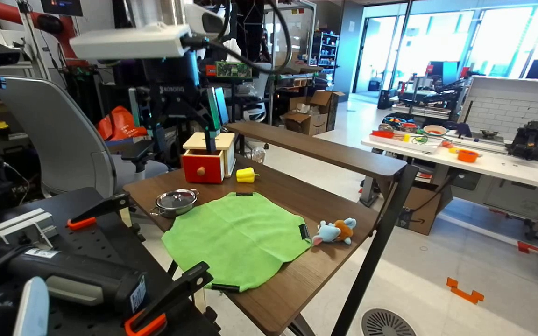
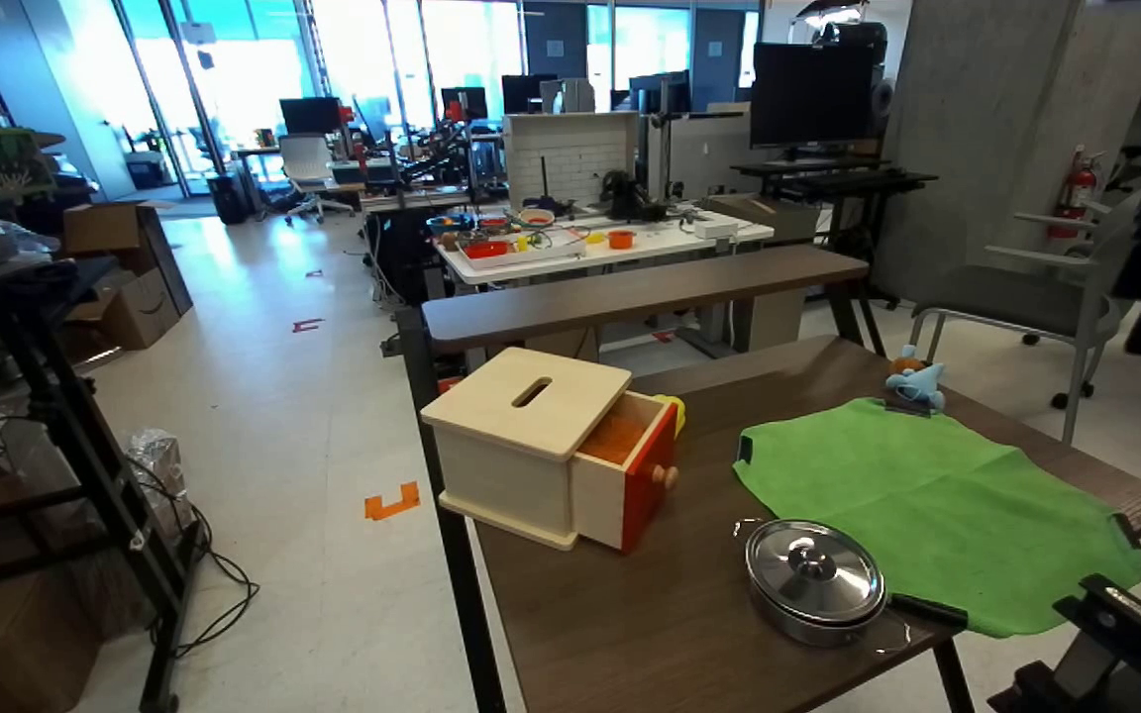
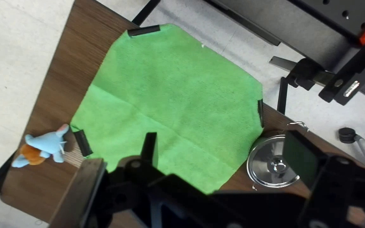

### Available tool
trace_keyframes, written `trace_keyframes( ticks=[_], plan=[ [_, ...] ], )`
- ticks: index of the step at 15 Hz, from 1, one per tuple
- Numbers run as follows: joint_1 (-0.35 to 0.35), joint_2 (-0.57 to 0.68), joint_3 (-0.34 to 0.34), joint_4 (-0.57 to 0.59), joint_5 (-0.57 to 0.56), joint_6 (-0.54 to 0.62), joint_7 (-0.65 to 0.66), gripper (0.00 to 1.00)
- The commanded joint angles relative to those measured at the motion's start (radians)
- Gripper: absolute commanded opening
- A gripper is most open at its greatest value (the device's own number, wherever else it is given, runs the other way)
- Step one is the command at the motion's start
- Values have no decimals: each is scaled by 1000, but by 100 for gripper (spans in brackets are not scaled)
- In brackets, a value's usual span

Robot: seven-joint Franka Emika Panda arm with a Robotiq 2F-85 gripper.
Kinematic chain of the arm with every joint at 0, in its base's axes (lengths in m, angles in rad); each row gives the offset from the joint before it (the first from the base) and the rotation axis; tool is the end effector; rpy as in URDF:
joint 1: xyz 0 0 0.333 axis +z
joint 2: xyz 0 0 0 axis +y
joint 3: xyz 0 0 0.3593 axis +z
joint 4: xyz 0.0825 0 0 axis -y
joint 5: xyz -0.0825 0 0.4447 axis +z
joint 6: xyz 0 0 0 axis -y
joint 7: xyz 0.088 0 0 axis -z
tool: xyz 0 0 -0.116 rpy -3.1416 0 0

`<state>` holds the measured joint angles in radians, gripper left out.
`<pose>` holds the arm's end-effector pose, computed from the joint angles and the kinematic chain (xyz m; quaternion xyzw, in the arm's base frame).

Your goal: Close the chest drawer

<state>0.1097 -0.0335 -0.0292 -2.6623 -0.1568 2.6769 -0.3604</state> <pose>0.4519 0.0407 0.2360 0.9574 0.2854 0.0187 0.0393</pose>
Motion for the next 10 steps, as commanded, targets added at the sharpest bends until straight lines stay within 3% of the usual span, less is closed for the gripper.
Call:
trace_keyframes(
  ticks=[1, 5, 10],
  plan=[
    [8, 219, 71, 115, -62, 82, 125, 100],
    [60, 440, 85, 263, -113, 162, 231, 100],
    [121, 648, 92, 498, -118, 143, 206, 100]
  ],
)
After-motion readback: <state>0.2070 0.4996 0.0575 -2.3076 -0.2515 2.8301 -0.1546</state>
